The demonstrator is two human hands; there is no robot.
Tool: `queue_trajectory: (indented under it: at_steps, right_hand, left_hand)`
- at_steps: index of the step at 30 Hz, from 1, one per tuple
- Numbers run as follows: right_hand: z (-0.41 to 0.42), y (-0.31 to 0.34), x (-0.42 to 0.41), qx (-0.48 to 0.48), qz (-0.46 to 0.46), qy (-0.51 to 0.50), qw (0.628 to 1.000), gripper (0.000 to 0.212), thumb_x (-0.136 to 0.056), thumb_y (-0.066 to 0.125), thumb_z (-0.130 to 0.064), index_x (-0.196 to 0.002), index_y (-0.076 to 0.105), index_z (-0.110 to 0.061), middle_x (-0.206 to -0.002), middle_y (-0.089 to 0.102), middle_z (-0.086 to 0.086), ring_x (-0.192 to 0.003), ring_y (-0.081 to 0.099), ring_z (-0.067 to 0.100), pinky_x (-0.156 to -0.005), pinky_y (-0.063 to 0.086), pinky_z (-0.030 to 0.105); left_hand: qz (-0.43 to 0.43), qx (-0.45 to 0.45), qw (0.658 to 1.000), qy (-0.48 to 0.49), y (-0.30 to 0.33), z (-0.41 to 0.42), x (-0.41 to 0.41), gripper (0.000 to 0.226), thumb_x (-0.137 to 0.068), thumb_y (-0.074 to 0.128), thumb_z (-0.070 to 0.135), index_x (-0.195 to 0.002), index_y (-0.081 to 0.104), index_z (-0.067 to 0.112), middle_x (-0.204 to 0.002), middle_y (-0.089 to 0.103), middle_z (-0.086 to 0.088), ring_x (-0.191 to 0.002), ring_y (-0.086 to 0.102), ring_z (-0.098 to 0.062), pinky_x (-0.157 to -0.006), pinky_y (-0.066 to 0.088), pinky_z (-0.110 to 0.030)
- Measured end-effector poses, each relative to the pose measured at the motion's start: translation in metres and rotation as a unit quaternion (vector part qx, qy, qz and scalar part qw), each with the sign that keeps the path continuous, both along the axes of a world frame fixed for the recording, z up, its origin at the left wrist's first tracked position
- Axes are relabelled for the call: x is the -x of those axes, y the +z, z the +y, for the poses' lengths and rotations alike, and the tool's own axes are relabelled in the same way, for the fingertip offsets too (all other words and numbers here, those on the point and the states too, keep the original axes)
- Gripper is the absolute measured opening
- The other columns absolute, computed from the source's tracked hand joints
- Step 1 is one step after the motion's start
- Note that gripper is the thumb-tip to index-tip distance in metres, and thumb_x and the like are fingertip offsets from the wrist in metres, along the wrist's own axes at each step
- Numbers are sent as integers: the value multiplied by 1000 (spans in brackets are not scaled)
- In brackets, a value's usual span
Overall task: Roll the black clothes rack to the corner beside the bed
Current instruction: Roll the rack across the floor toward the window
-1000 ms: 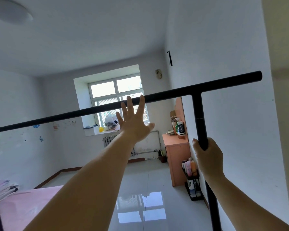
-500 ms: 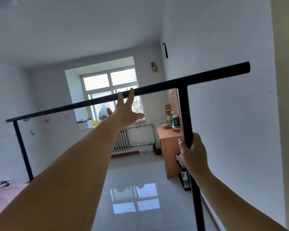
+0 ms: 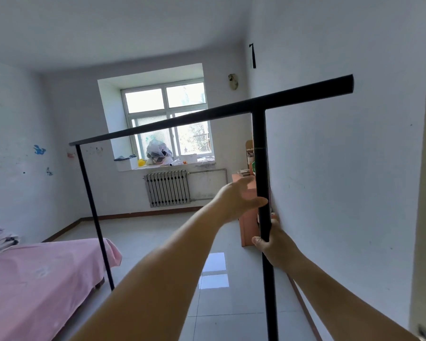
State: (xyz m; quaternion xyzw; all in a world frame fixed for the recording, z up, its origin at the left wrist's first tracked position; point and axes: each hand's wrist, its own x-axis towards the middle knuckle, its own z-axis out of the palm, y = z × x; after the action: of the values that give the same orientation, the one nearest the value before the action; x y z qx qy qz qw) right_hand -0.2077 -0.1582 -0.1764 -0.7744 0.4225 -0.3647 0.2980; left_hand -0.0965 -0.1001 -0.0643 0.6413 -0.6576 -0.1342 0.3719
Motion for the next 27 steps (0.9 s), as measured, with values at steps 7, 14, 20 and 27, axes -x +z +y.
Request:
queue_trajectory:
  at_steps: [7,14,20,27]
  right_hand:
    - [0,-28,-1,-55,108,17,992,52,-84,66,-21,-125,37,-6,-94,50,5,-84,52,20,-71,42,27]
    - [0,-50,-3,-64,112,31,991,31,-79,70,-13,-96,44,-14,-70,44,-3,-61,47,11,-55,42,21]
    - [-7,-57,-7,-80,84,22,993,29,-80,70,-19,-92,44,-18,-74,48,-4,-73,55,18,-69,54,34]
    - [-11,-57,-11,-80,86,21,993,26,-81,69,-20,-96,47,-16,-87,57,3,-80,61,22,-74,56,37]
  left_hand:
    - [86,-14,996,33,-25,-6,7,48,-83,65,16,-128,50,19,-110,66,-7,-100,62,-23,-85,51,-35]
    - [136,-15,989,57,-48,-9,14,45,-82,67,15,-124,51,18,-105,67,-11,-96,65,-27,-84,56,-41]
    - [164,0,982,91,-59,-20,22,40,-82,66,13,-120,53,13,-100,61,-11,-89,62,-24,-83,56,-41]
    - [115,53,978,166,-66,-30,30,37,-83,63,16,-119,52,14,-108,64,-10,-91,62,-25,-74,53,-31]
